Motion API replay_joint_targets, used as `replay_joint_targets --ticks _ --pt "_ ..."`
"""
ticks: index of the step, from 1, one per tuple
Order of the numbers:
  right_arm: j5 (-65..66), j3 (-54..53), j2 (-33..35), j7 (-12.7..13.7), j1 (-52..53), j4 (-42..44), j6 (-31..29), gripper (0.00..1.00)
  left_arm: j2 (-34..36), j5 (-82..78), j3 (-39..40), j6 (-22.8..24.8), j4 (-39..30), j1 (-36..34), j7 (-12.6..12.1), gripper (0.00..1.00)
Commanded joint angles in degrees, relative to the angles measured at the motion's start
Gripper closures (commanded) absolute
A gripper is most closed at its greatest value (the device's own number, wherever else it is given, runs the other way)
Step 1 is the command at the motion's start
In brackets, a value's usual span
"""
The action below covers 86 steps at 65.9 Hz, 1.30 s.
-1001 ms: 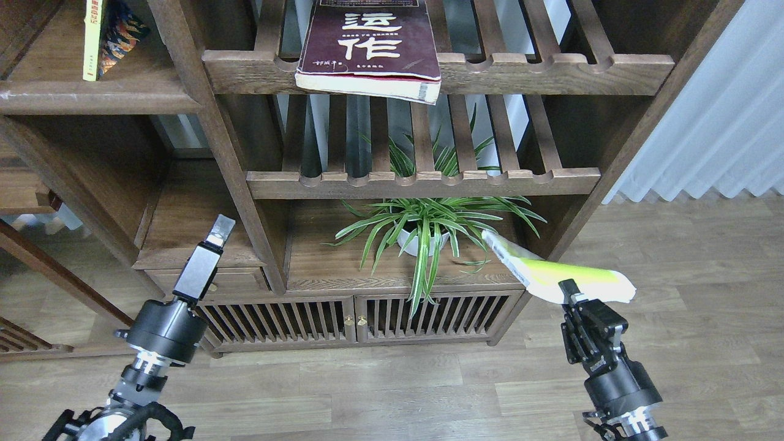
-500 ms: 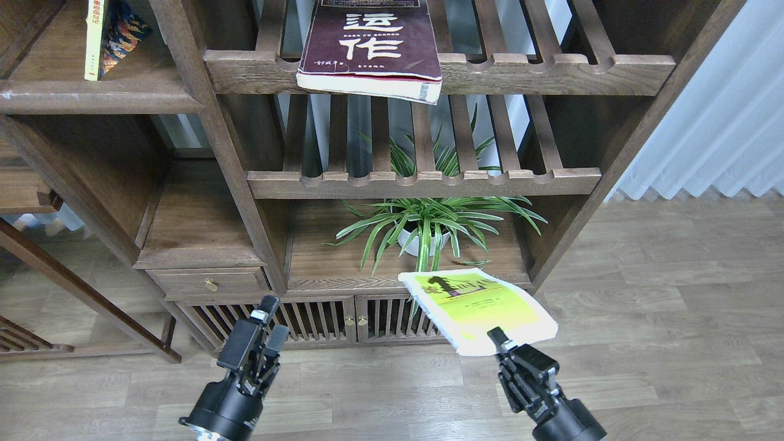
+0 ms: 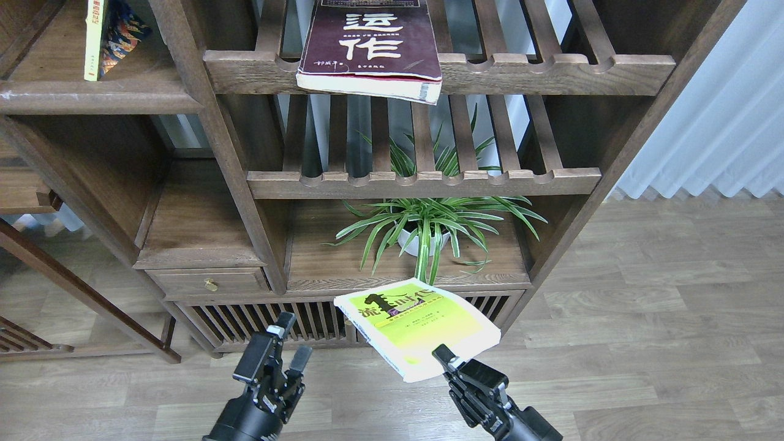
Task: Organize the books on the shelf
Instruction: 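Grasp the yellow-green book with both grippers below the shelf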
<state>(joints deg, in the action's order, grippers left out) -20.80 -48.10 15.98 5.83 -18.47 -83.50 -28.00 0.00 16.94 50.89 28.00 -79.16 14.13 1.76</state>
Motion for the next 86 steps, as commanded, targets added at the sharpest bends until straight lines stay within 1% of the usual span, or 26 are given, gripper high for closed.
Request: replay_joint_targets --ticks 1,20,37,44,52,61,70,75,76,79,83,86 --pt "0.2 1.5 -0.2 0.0 0.8 -0.2 0.0 0.99 0.0 1.1 -0.6 0.0 0.5 -0.2 0.0 0.02" --pt "3.1 3.2 -1.7 0.0 0.9 -0.4 0.0 0.99 0.0 4.6 -2.0 0.0 4.4 -1.8 -0.1 0.03" --pt "6.2 4.7 -2.0 0.1 0.8 -1.1 0.0 0.99 0.0 4.9 -2.5 0.0 4.9 -4.9 -0.2 0.03" --pt "7.4 4.8 -2.5 0.8 0.6 -1.1 0.0 0.99 0.0 4.8 -2.5 0.0 4.9 -6.0 -0.2 0.03" --pt "7.6 4.8 -2.6 1.5 0.5 -1.1 0.0 0.99 0.0 4.8 -3.4 0.0 5.1 -6.7 -0.2 0.06" --pt "7.9 4.8 -2.5 1.5 0.6 -1.1 0.0 0.99 0.0 4.9 -4.7 0.0 6.7 -6.9 -0.3 0.08" --pt "8.0 4.9 -2.5 1.5 0.6 -1.1 0.0 0.99 0.0 4.9 -5.5 0.0 8.1 -7.2 -1.4 0.12" --pt "8.0 4.9 -2.4 1.5 0.5 -1.1 0.0 0.99 0.0 4.8 -5.8 0.0 8.7 -7.5 -2.2 0.16" --pt "8.0 4.9 -2.4 1.5 0.5 -1.1 0.0 0.99 0.0 4.7 -5.9 0.0 9.4 -7.8 -2.3 0.2" --pt "8.2 4.9 -2.4 1.5 0.3 -1.1 0.0 0.99 0.0 4.7 -6.0 0.0 10.4 -8.2 -2.3 0.26" --pt "8.8 4.9 -2.4 1.5 0.1 -1.1 0.0 0.99 0.0 4.7 -6.0 0.0 11.5 -8.5 -2.4 0.3" --pt "9.2 5.0 -2.4 1.5 0.0 -1.1 0.0 0.99 0.0 4.7 -6.1 0.0 12.0 -8.6 -2.6 0.35"
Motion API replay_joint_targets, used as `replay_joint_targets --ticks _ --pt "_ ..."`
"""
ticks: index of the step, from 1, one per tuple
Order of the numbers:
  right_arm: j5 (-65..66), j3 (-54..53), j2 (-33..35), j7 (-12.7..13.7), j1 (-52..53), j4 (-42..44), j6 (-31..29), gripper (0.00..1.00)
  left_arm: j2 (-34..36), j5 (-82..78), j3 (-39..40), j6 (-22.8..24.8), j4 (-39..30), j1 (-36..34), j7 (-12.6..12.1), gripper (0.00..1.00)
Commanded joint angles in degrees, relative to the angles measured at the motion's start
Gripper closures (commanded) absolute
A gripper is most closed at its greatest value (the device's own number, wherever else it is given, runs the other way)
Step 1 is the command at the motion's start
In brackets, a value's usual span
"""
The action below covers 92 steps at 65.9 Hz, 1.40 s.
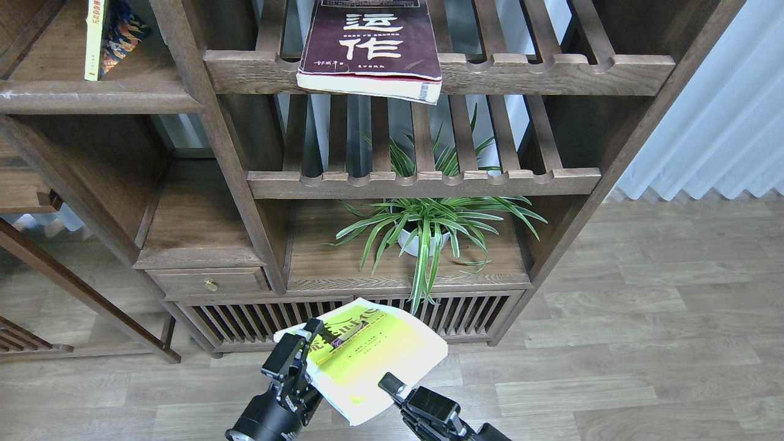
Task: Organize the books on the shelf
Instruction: 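Grasp the yellow-green book with both grippers below the shelf, then carry the yellow-green book with the left gripper toward the side shelf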
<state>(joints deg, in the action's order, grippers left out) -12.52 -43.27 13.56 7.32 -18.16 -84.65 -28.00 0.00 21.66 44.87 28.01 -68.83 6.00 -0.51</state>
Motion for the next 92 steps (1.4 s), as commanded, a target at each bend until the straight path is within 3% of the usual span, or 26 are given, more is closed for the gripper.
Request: replay_joint_targets --ticks 1,6,8,12,14,24,72,75,80,83,89,92 --pt "1.0 0.4 0.2 0.1 -0.3 0.0 0.0 0.99 0.0 0.0 0.0 0.0 1.9 -0.5 -0.5 0.38" --pt "1.1 0.7 0.2 0.1 -0.3 0.0 0.0 0.99 0.0 0.1 -0.5 0.0 2.2 -0.6 -0.8 0.49" --pt "1.1 0.7 0.1 0.1 -0.3 0.0 0.0 0.99 0.0 0.1 -0.7 0.0 2.6 -0.5 -0.9 0.57" --pt "1.3 0.7 0.1 0.1 -0.4 0.0 0.0 0.99 0.0 0.7 -1.4 0.0 4.3 -0.5 -0.8 0.85" --pt "1.3 0.7 0.1 0.1 -0.4 0.0 0.0 0.99 0.0 1.6 -1.8 0.0 5.3 -0.6 -0.9 0.92" --pt "1.3 0.7 -0.2 0.0 -0.4 0.1 0.0 0.99 0.0 3.4 -3.8 0.0 7.4 -1.8 -2.7 0.94" --pt "0.7 -0.1 -0.9 -0.5 3.2 6.8 0.0 0.95 0.0 2.8 -3.0 0.0 7.4 -1.7 -2.8 0.95" --pt "0.8 0.0 -0.9 -0.3 3.2 6.8 0.0 0.86 0.0 2.7 -2.2 0.0 7.4 -1.7 -2.7 0.95" --pt "1.9 -0.1 -0.3 -0.1 3.7 7.0 0.0 0.42 0.0 1.5 0.4 0.0 7.3 -1.8 -2.4 0.95" --pt "2.0 -0.4 0.2 -0.2 3.8 7.1 0.0 0.24 0.0 -0.1 1.9 0.0 7.3 -1.9 -2.0 0.95" --pt "1.9 -2.6 1.4 -0.3 3.7 8.2 0.0 0.05 0.0 -3.5 5.2 0.0 7.1 -2.0 -2.1 0.95" --pt "1.9 -3.0 1.4 -0.3 3.8 8.8 0.0 0.03 0.0 -5.4 6.0 0.0 6.7 -1.9 -2.1 0.96"
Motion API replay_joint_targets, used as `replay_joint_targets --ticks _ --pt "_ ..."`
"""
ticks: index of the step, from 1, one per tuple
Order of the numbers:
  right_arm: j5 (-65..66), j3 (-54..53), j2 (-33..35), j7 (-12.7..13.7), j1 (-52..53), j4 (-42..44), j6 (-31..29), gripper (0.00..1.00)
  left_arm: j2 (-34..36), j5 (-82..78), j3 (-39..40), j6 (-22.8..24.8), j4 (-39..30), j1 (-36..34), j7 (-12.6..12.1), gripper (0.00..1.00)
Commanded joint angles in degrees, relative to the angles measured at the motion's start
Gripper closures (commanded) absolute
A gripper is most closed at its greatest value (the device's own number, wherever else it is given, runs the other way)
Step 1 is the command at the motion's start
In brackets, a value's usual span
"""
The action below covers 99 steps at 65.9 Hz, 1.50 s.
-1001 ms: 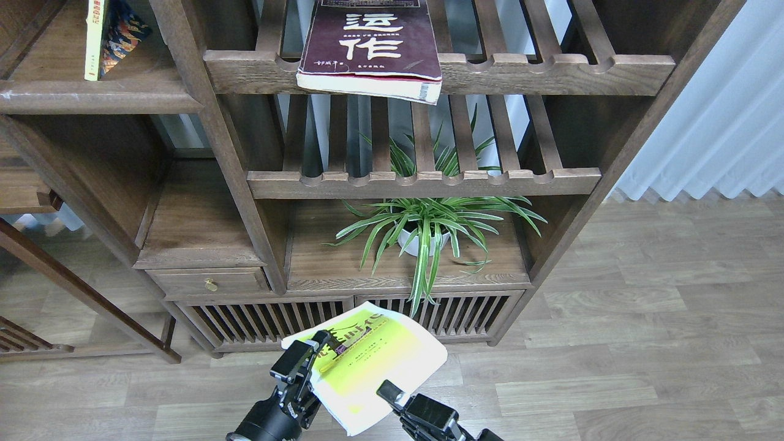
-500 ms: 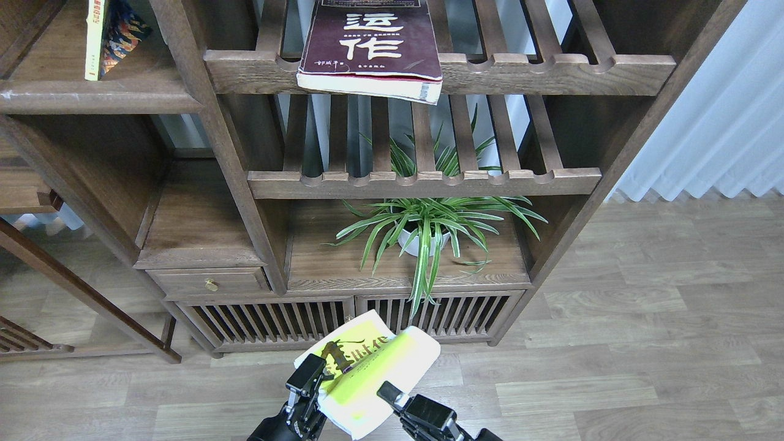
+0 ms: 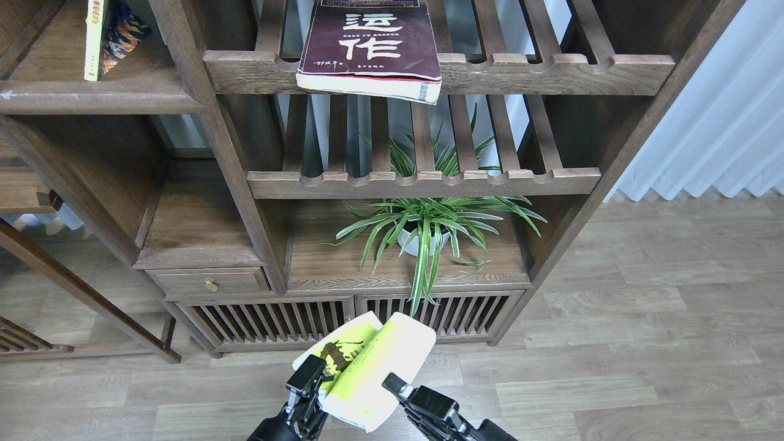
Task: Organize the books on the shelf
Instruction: 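Carry the yellow-green book with the left gripper toward the side shelf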
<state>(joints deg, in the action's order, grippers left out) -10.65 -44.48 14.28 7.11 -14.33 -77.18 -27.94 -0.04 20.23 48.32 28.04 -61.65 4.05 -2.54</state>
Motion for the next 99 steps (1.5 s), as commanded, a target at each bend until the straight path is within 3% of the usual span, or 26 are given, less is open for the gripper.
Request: replay_joint_targets --ticks 1,13,46,52,64,75,83,99 --pt "0.0 -1.9 0.7 -0.1 0.0 1.5 -0.1 0.02 0.0 -4.5 2.8 0.0 -0.6 0.1 -0.1 0.96" --pt "-0.1 -3.0 0.7 -0.2 0.4 3.8 -0.1 0.01 0.2 -15.6 9.9 0.0 -2.2 1.2 -0.2 0.96" --pt "-0.2 -2.7 -0.1 -0.5 3.6 8.3 -0.1 0.01 15.5 -30.5 31.2 0.0 -20.8 11.4 -0.9 0.97" --pt "-0.2 -2.3 -0.6 -0.6 4.6 9.9 -0.1 0.01 17.9 -32.1 39.2 0.0 -25.4 13.6 -3.2 0.97" --pt "-0.2 -2.4 -1.4 -0.6 5.2 10.8 -0.1 0.01 19.1 -32.2 47.5 0.0 -26.8 14.0 -8.8 0.97" --pt "-0.3 -2.4 -1.4 -0.6 6.1 11.6 -0.1 0.01 20.5 -32.3 52.6 0.0 -30.2 14.0 -9.6 0.97" --pt "-0.3 -2.4 -1.4 -0.7 6.2 11.8 -0.1 0.01 22.1 -32.4 57.1 0.0 -32.6 13.4 -11.5 0.97" --pt "-0.4 -2.3 -1.5 -0.7 6.2 12.7 -0.1 0.01 30.3 -35.2 61.8 0.0 -33.7 6.8 -13.9 0.97"
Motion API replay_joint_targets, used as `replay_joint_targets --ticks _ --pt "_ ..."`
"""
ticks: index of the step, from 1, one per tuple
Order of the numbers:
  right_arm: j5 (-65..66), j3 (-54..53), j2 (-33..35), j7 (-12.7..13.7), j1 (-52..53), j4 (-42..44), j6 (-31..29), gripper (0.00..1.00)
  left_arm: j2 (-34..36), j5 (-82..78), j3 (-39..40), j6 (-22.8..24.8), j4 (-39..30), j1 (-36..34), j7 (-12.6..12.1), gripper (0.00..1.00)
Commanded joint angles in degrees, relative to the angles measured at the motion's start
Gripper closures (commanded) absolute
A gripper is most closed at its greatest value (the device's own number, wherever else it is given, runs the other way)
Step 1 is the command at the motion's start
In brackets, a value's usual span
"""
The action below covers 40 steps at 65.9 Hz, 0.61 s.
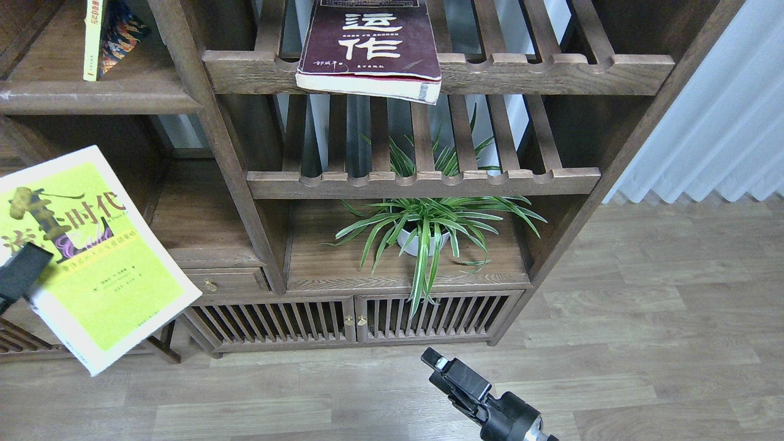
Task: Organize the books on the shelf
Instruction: 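Carry the yellow-green book with the left gripper toward the side shelf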
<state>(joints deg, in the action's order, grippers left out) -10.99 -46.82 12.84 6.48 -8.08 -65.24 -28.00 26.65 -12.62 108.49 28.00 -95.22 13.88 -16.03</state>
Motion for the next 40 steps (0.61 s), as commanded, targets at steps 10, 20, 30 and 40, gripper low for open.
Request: replay_joint_targets --ticks 10,20,30,40 --pt "-0.2 -0.1 -0.4 -0.1 0.0 0.9 0.0 0.01 8.8 -6.8 3.1 0.0 0.3 -10.5 -0.5 0.97" --pt "-0.2 -0.3 -0.4 -0.2 -0.1 0.9 0.0 0.01 11.6 -11.5 2.3 0.0 1.3 -18.3 -0.6 0.97" --pt "-0.3 -0.3 -0.4 -0.2 -0.1 0.9 0.0 0.01 12.6 -14.8 1.5 0.0 3.4 -24.2 -1.0 0.97" --pt "-0.4 -0.5 -0.4 -0.3 -0.1 0.9 0.0 0.01 12.6 -18.8 -1.3 0.0 7.6 -33.3 -1.7 0.97"
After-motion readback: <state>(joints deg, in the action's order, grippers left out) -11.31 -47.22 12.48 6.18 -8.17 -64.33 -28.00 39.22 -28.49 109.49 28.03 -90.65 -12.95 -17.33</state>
